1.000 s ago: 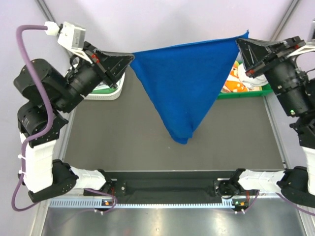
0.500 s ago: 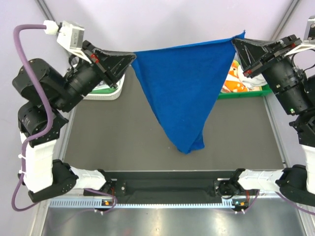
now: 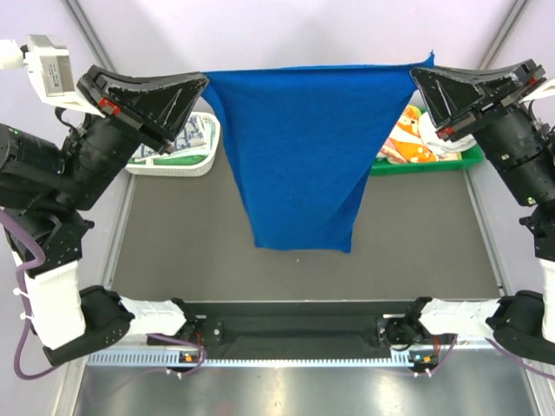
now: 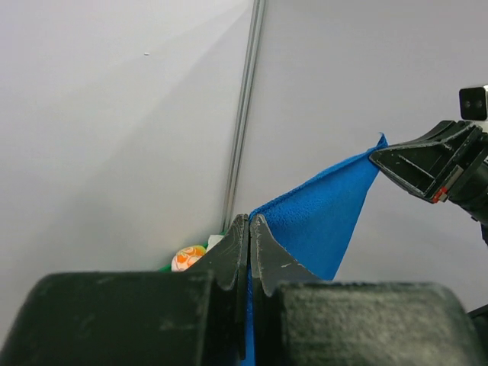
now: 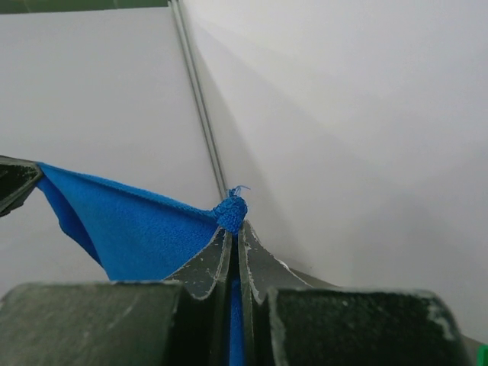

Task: Fold and stack the towels
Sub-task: Flatten out the crumpled towel

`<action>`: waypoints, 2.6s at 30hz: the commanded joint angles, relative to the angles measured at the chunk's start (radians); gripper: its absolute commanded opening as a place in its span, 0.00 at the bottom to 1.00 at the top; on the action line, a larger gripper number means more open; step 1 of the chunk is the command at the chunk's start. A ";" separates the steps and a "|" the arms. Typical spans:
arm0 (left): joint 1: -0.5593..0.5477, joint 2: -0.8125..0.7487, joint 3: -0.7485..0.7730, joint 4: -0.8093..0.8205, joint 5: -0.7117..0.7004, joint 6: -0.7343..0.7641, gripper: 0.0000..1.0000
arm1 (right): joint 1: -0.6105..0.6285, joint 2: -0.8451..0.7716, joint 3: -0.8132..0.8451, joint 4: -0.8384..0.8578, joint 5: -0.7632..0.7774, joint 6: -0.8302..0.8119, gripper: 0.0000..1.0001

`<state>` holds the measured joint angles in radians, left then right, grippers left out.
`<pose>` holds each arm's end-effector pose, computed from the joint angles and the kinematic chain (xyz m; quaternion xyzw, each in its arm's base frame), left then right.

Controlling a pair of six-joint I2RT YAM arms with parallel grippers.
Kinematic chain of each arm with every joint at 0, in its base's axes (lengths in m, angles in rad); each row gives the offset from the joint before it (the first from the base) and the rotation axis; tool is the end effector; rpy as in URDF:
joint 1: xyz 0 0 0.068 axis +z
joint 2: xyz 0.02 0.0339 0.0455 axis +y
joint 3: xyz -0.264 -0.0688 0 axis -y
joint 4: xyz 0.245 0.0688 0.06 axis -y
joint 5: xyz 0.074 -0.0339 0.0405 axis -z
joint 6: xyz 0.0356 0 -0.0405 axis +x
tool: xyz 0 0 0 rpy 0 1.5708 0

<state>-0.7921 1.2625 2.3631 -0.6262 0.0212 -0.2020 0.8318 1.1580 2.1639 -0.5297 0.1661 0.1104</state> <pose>0.0661 -0.0681 0.6607 0.1602 0.4960 -0.4118 0.7475 0.0660 0.0637 0.6444 -0.1167 0.5102 0.3478 0.7779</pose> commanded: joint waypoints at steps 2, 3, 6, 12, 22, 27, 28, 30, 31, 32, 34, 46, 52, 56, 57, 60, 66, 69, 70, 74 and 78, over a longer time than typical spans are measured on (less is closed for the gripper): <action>0.004 -0.034 0.039 0.123 -0.061 0.029 0.00 | 0.004 -0.063 -0.006 0.108 0.003 0.015 0.00; 0.004 -0.034 0.039 0.125 -0.067 0.032 0.00 | 0.004 -0.064 -0.006 0.109 0.003 0.017 0.00; 0.004 -0.029 0.039 0.128 -0.110 0.047 0.00 | 0.003 -0.063 -0.012 0.112 0.010 0.018 0.00; 0.002 0.021 0.042 0.137 -0.214 0.099 0.00 | 0.004 -0.001 -0.009 0.114 0.081 -0.021 0.00; 0.251 0.251 0.015 0.215 -0.108 0.059 0.00 | -0.321 0.290 -0.021 0.126 -0.049 0.063 0.00; 0.597 0.466 -0.074 0.350 0.158 -0.246 0.00 | -0.479 0.480 -0.013 0.203 -0.161 0.115 0.00; 0.619 0.509 -0.068 0.365 0.178 -0.269 0.00 | -0.497 0.556 -0.006 0.235 -0.213 0.136 0.00; 0.665 0.627 -0.036 0.404 0.183 -0.322 0.00 | -0.548 0.641 0.036 0.261 -0.250 0.158 0.00; 0.675 0.664 -0.024 0.417 0.177 -0.333 0.00 | -0.562 0.725 0.053 0.284 -0.279 0.184 0.01; 0.683 0.734 -0.012 0.430 0.174 -0.342 0.00 | -0.574 0.764 0.078 0.296 -0.298 0.198 0.00; 0.705 0.802 0.030 0.457 0.186 -0.376 0.00 | -0.599 0.862 0.100 0.318 -0.327 0.232 0.00; 0.700 0.804 -0.194 0.580 0.247 -0.382 0.00 | -0.605 0.864 -0.060 0.433 -0.389 0.255 0.00; 0.679 0.521 -0.496 0.617 0.275 -0.363 0.00 | -0.579 0.582 -0.325 0.459 -0.389 0.222 0.00; 0.653 0.309 -0.646 0.631 0.273 -0.327 0.00 | -0.547 0.379 -0.435 0.422 -0.379 0.201 0.00; 0.646 0.266 -0.662 0.599 0.276 -0.320 0.00 | -0.540 0.299 -0.450 0.410 -0.378 0.192 0.00; 0.607 0.094 -0.720 0.554 0.287 -0.294 0.00 | -0.498 0.133 -0.512 0.372 -0.367 0.172 0.00; 0.571 -0.190 -0.742 0.488 0.321 -0.300 0.00 | -0.387 -0.128 -0.530 0.272 -0.332 0.152 0.00; 0.571 -0.262 -0.676 0.459 0.350 -0.309 0.00 | -0.373 -0.205 -0.504 0.243 -0.359 0.173 0.00; 0.571 -0.284 -0.657 0.457 0.356 -0.313 0.00 | -0.375 -0.219 -0.487 0.240 -0.369 0.179 0.00; 0.571 -0.307 -0.552 0.459 0.378 -0.347 0.00 | -0.375 -0.268 -0.432 0.214 -0.405 0.198 0.00; 0.571 -0.276 -0.461 0.462 0.376 -0.369 0.00 | -0.375 -0.285 -0.369 0.198 -0.421 0.206 0.00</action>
<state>-0.2508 0.9791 1.8221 -0.2092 0.5507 -0.5678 0.4778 0.9142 1.7180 -0.3256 -0.3737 0.3264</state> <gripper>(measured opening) 0.014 0.009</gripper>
